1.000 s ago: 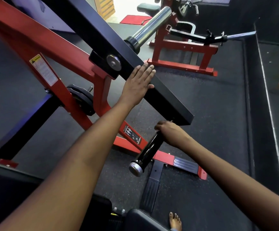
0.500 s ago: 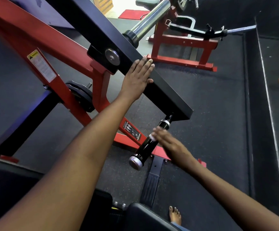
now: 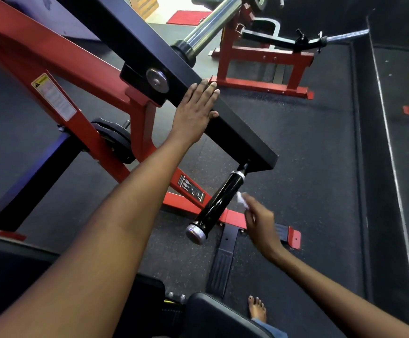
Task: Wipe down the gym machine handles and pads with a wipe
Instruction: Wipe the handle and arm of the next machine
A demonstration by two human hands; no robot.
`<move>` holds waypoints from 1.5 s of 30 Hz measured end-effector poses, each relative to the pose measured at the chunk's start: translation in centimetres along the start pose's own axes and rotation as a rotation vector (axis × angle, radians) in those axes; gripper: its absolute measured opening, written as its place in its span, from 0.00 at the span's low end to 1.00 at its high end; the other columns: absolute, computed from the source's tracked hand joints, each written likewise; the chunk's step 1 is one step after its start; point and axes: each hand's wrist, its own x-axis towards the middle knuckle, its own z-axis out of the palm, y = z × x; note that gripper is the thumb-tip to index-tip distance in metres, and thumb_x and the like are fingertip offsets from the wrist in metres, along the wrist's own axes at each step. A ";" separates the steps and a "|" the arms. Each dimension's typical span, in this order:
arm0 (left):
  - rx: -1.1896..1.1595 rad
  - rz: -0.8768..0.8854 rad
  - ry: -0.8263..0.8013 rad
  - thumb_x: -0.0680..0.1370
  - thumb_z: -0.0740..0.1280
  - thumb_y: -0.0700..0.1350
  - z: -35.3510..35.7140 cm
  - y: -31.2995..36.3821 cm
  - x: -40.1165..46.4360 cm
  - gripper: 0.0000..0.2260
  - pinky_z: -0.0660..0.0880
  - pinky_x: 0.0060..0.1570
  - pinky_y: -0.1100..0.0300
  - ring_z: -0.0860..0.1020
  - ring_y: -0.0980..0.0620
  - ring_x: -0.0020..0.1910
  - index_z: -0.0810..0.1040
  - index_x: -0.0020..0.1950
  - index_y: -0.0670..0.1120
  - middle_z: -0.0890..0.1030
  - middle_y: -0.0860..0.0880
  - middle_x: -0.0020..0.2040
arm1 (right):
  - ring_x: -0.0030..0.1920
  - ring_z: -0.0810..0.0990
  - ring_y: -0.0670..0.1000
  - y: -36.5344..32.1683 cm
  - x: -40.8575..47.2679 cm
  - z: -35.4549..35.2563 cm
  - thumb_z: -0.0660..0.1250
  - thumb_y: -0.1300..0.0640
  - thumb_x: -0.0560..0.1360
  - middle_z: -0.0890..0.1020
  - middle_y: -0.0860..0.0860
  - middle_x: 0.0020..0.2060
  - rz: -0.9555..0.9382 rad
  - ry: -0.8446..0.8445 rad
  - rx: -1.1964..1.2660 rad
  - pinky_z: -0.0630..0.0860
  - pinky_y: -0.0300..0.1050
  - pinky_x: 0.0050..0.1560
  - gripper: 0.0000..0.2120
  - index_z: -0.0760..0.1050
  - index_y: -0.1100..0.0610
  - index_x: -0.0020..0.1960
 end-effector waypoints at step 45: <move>0.019 -0.014 -0.026 0.81 0.38 0.54 -0.1 0.1 -0.1 0.28 0.38 0.75 0.53 0.46 0.47 0.79 0.50 0.79 0.44 0.51 0.47 0.80 | 0.39 0.74 0.52 -11.6 12.3 3.7 0.55 0.59 0.77 0.75 0.54 0.40 -0.104 -1.159 -0.900 0.71 0.45 0.41 0.10 0.70 0.57 0.38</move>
